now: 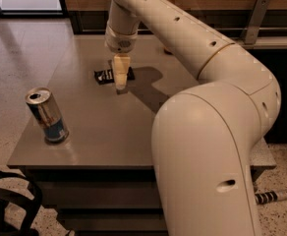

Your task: Pick rxbar chocolate

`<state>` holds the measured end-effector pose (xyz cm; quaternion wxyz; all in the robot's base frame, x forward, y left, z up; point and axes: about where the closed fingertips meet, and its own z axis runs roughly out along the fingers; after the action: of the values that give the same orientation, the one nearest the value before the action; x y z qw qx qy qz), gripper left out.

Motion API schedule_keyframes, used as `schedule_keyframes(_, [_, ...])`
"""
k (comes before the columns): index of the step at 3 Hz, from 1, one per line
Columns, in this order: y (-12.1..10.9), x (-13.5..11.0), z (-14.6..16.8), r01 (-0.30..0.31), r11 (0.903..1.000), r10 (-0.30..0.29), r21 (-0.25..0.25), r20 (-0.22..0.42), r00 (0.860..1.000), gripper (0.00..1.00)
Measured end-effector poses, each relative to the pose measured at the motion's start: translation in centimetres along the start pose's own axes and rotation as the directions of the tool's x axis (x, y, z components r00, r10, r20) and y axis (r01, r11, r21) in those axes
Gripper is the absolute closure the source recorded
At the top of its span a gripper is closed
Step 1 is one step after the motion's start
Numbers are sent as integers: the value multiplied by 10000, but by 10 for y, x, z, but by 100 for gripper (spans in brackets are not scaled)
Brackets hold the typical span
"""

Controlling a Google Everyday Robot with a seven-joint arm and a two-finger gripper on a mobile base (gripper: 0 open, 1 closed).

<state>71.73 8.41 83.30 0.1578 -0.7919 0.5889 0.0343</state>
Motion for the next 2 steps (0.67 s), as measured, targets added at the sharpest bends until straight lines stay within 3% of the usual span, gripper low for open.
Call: schedule_keyframes(2, [8,0,3,262,9991,-273,-344,-325,9991,0])
